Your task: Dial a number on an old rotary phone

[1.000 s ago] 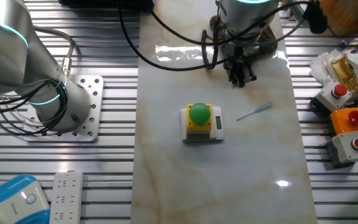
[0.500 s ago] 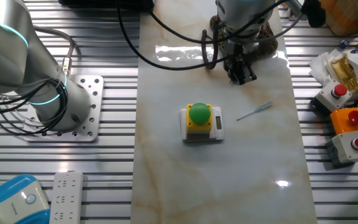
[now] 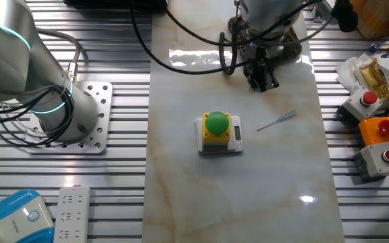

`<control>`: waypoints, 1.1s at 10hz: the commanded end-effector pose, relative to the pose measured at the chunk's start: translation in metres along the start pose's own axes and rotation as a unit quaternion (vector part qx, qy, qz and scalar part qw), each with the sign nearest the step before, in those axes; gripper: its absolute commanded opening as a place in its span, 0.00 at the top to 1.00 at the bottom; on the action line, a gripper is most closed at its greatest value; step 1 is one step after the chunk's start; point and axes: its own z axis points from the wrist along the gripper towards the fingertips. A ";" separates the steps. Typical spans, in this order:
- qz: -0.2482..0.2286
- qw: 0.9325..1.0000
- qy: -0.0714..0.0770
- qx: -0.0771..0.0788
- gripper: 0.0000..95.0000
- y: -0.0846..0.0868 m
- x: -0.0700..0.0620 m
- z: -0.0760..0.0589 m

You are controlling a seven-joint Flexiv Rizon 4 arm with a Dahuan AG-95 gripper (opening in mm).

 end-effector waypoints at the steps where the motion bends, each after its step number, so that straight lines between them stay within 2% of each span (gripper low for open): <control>1: 0.031 0.999 0.005 -0.003 1.00 -0.001 0.000 0.001; 5: 0.088 0.996 0.010 -0.007 1.00 -0.001 0.000 0.001; 11: 0.080 0.997 0.010 -0.016 1.00 -0.001 0.000 0.002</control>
